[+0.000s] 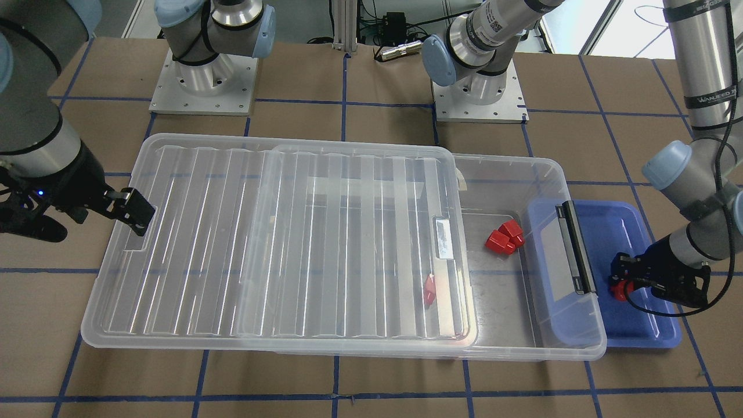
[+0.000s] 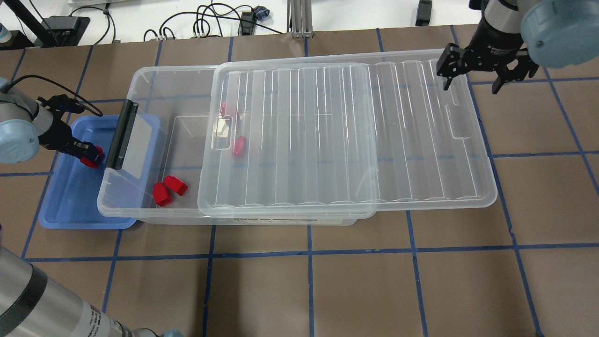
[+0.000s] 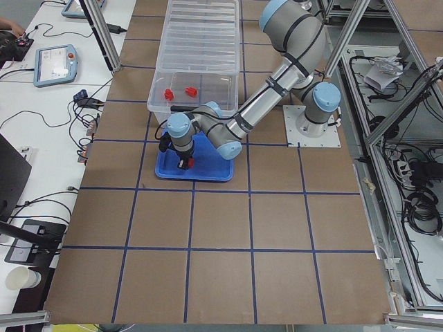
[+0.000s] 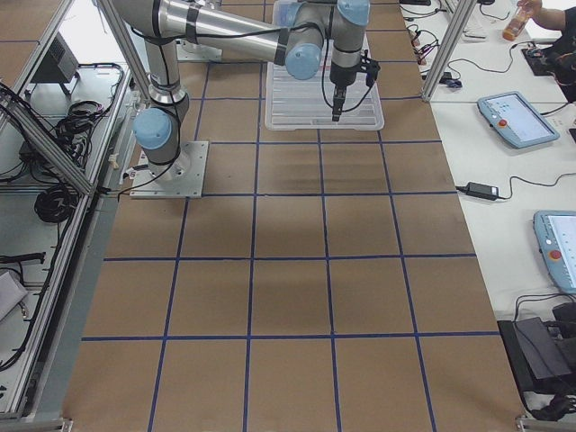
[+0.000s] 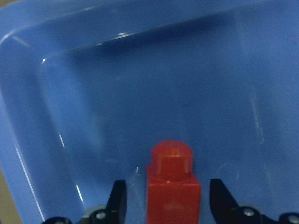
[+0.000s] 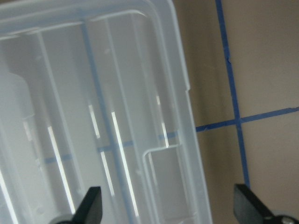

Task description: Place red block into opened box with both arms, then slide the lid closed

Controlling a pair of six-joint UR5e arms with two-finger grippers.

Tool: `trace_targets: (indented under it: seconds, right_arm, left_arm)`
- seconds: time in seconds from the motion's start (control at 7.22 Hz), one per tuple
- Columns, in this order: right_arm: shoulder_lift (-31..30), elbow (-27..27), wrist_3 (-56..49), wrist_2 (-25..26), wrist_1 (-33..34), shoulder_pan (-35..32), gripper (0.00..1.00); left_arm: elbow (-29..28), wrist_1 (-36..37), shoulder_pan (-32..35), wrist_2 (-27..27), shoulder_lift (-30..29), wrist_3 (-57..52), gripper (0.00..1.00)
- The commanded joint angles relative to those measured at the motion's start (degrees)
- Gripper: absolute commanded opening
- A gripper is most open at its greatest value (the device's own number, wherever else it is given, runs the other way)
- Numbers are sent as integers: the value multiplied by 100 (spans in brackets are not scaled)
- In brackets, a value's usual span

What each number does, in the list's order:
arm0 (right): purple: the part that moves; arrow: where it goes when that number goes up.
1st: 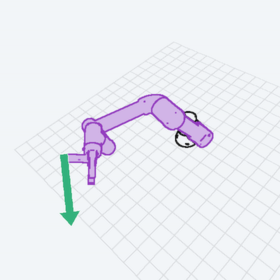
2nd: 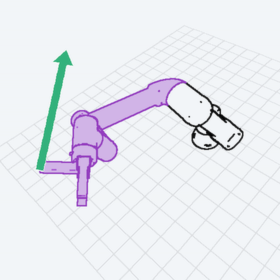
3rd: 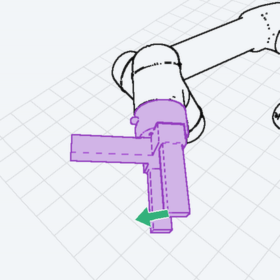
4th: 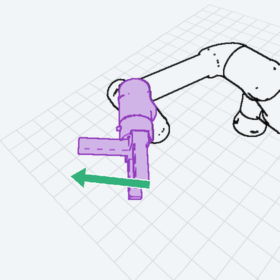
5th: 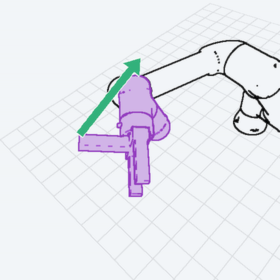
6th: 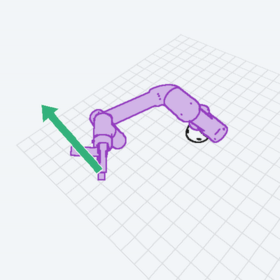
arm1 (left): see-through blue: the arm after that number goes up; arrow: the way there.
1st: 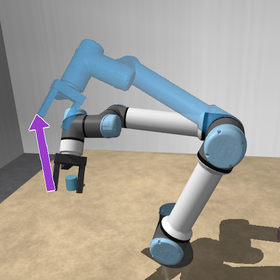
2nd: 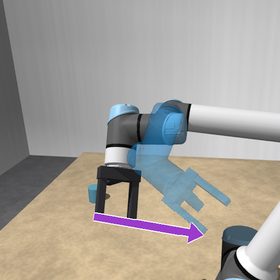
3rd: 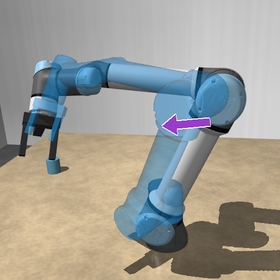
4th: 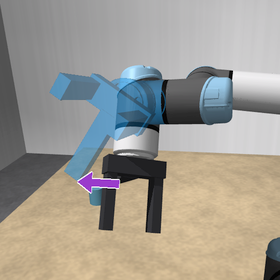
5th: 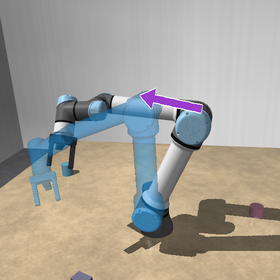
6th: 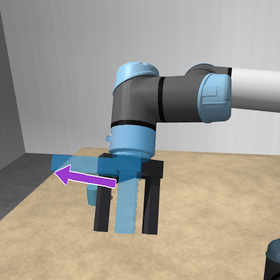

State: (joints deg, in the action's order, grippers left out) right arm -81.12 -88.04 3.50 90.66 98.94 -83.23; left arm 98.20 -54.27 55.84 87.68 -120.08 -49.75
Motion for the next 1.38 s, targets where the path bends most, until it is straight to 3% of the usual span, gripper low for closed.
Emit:
trace_targets:
  seconds: [0.0,0.14,0.42,0.55,0.69,1.11,1.25]
  right_arm:
    - [-674,86,89,-574,-585,-193,100]
    - [-738,112,142,-567,-604,-298,100]
    - [-607,225,256,-479,-578,-658,100]
    - [-519,392,265,-366,-691,-703,100]
    - [-397,533,257,-373,-736,-703,100]
    - [-325,516,213,-365,-561,-756,100]
    - [-343,516,230,-356,-578,-756,100]
  left_arm:
    - [-99,-127,111,187,298,70,0]
    - [-247,-424,172,205,649,88,0]
    - [-1009,-2037,434,162,1344,439,0]
    - [-1188,-2313,680,205,1616,544,0]
    - [-1155,-2621,970,197,1819,1450,0]
    - [-524,-2546,2173,170,2058,3491,0]
    - [-330,-2205,2403,153,1928,3698,0]
